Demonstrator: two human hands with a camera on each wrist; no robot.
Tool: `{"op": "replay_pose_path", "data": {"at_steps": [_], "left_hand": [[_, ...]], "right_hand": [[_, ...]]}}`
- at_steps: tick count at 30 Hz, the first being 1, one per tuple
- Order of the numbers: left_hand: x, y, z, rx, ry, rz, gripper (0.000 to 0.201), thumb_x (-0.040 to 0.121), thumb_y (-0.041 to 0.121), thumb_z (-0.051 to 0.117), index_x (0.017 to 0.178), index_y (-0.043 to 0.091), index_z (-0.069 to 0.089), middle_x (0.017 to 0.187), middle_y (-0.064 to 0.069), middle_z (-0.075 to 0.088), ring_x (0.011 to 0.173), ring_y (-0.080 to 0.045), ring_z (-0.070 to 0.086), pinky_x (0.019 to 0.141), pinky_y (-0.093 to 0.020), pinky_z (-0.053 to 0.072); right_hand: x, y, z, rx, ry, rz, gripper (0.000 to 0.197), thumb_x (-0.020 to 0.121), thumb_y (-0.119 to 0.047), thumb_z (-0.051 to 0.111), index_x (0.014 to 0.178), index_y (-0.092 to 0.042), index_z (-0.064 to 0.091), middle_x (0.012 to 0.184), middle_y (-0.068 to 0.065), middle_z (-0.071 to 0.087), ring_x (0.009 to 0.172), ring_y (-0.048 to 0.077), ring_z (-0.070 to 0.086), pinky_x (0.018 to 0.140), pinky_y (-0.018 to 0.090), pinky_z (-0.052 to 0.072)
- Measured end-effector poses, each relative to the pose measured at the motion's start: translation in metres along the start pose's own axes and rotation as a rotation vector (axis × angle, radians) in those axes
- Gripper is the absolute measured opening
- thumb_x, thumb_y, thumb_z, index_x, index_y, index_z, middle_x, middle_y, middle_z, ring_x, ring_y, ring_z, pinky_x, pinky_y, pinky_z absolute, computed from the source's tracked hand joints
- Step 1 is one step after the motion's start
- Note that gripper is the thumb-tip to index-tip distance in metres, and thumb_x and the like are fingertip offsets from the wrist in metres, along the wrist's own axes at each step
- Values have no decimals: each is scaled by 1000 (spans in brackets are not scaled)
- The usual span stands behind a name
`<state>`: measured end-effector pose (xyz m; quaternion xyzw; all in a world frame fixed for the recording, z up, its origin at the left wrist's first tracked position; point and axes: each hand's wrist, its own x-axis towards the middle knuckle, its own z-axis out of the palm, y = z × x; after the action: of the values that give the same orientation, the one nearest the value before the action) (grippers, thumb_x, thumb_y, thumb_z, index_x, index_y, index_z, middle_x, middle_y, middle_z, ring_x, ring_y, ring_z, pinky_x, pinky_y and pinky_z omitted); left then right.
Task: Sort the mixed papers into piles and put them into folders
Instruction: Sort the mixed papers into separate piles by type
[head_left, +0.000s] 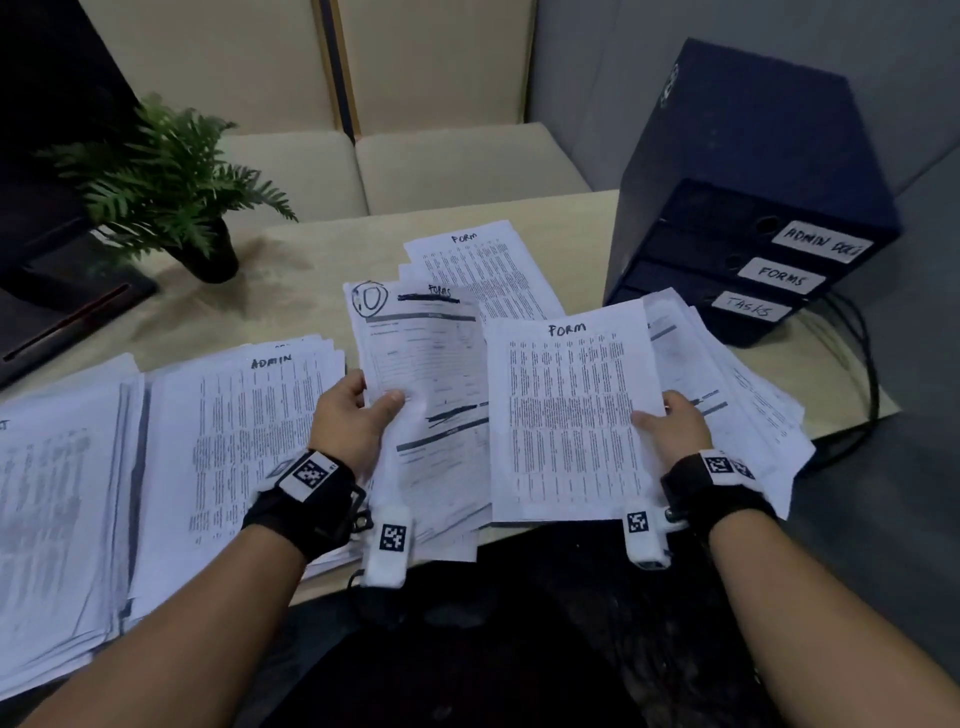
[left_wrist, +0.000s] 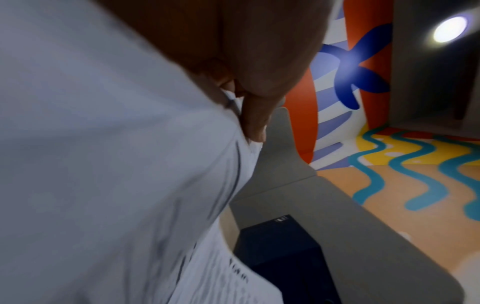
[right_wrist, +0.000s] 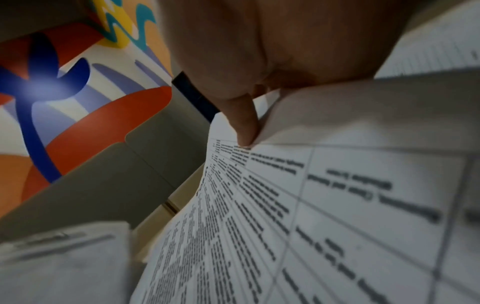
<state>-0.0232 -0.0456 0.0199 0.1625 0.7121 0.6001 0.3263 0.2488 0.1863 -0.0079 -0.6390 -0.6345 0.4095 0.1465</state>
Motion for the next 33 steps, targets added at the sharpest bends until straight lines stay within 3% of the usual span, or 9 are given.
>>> {"op": "replay_pose_path", "data": {"at_steps": [8, 11, 16, 20, 23, 24, 27, 29, 33], "left_hand": [[-1, 47, 48, -77, 73, 160, 23, 87, 0, 63, 97, 21, 65, 88, 6, 73, 79, -9, 70, 67, -23, 55], [-3, 51, 78, -77, 96, 176, 26, 87, 0, 64, 93, 25, 65, 87, 7, 74, 81, -13, 69, 71, -28, 55], [-13, 57, 127, -156, 65, 164, 24, 86, -3, 62, 106, 8, 63, 95, 0, 74, 88, -17, 70, 76, -30, 57], [-17, 60, 152, -208, 4, 168, 28, 83, -1, 65, 109, 9, 63, 106, -9, 71, 97, -23, 68, 83, -34, 56], [-16, 57, 160, -202, -28, 142, 33, 76, 5, 73, 106, 17, 64, 106, -5, 72, 99, -23, 68, 83, -34, 56], [-16, 54, 161, -189, -28, 133, 33, 76, 6, 74, 105, 17, 64, 105, -5, 72, 98, -22, 68, 82, -33, 56], [-16, 48, 163, -180, 13, 107, 28, 80, -2, 67, 101, 17, 61, 97, 0, 72, 89, -15, 69, 73, -26, 55], [-17, 45, 168, -171, 46, 93, 32, 84, -8, 62, 104, 16, 57, 99, -5, 69, 86, -17, 68, 68, -23, 55], [-20, 41, 189, -225, 50, 59, 60, 87, -14, 53, 137, 15, 35, 103, -10, 65, 79, -5, 70, 64, -17, 54]], "right_hand": [[80, 22, -41, -303, 13, -18, 19, 89, -10, 63, 106, -3, 57, 106, 17, 64, 84, 27, 56, 73, 30, 45], [100, 28, -45, -343, -29, 4, 32, 90, -11, 61, 120, -5, 53, 113, 20, 61, 84, 27, 53, 73, 30, 44], [106, 20, -45, -281, 107, -144, 60, 86, -33, 68, 135, -13, 43, 139, 12, 44, 123, 32, 44, 103, 47, 36], [91, -11, -40, 95, -246, -273, 49, 94, -44, 57, 133, -17, 50, 125, -3, 56, 111, 15, 54, 91, 28, 42], [83, -26, -33, 391, -505, -147, 74, 82, -58, 63, 139, -15, 44, 125, 0, 62, 111, 17, 62, 97, 37, 48], [83, -26, -31, 474, -559, -90, 72, 80, -55, 67, 135, -12, 48, 121, 4, 66, 108, 22, 65, 96, 42, 51], [84, -22, -31, 582, -618, -39, 13, 92, -12, 61, 105, -8, 58, 103, 13, 70, 89, 27, 67, 85, 43, 54], [82, -19, -35, 615, -621, -42, 13, 93, 1, 56, 100, -9, 54, 103, 16, 67, 85, 24, 66, 80, 40, 54], [77, -9, -50, 512, -630, -50, 27, 94, 1, 56, 117, -12, 51, 112, 8, 68, 96, 20, 68, 79, 33, 56]]}}
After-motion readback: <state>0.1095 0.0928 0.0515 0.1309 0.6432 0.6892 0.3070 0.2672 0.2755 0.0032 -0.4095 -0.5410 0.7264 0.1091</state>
